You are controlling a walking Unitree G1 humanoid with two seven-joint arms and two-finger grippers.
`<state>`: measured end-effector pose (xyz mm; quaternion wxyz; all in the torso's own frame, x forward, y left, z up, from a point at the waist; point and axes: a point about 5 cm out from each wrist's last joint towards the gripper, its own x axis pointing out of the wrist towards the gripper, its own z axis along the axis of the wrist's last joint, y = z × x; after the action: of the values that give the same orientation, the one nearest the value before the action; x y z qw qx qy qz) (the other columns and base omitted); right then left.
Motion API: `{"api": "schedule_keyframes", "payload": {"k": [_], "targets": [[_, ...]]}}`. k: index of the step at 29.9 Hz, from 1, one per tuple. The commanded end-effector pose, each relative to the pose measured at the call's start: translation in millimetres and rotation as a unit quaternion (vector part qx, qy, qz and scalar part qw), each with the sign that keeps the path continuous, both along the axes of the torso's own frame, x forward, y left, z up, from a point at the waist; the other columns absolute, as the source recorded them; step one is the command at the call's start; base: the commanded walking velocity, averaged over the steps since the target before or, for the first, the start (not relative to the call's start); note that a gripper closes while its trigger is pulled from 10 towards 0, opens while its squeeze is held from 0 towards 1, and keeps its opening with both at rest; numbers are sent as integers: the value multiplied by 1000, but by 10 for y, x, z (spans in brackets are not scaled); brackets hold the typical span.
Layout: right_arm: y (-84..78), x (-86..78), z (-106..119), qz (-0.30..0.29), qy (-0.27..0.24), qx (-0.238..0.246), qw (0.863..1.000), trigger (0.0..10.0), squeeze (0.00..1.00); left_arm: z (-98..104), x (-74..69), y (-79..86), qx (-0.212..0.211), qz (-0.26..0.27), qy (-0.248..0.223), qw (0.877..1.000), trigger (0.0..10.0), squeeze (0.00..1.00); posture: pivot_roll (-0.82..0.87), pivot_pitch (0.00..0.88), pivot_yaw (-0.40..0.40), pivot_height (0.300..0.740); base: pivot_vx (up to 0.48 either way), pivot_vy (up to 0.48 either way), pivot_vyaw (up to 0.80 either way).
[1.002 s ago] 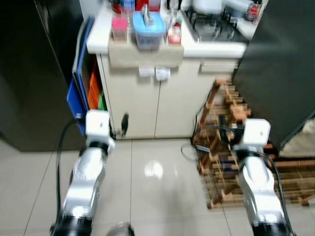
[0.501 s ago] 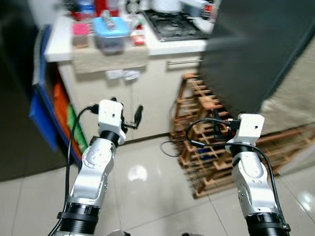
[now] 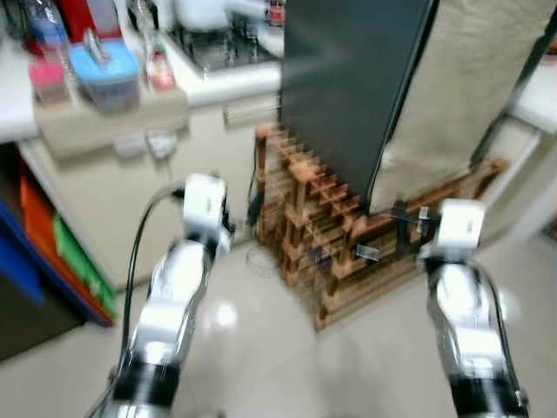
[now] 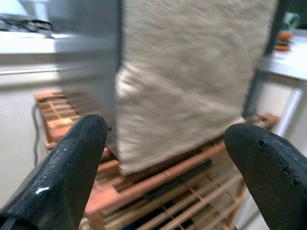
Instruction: Restocking fridge
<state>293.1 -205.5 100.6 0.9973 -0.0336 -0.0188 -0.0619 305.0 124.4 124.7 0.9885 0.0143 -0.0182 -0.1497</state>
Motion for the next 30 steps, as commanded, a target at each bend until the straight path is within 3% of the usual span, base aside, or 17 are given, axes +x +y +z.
{"api": "schedule_keyframes", "payload": {"k": [1,16,30], "targets": [[-2,27,25,0,-5,-2,1000,10000,0,47,39,8,0,-1,-10,1000,10000,0,-74,0,0,740,0,0,-594],[47,71,-14,2,0,9,1000,10000,0,69,186,-125,-1,1,-17,1000,10000,0,-84,0,4,740,0,0,-607],[102,103,14,13,-8,-7,1000,10000,0,203,264,-265,-20,-28,-49,998,10000,0,-100,0,-2,740,459,62,-125]]}}
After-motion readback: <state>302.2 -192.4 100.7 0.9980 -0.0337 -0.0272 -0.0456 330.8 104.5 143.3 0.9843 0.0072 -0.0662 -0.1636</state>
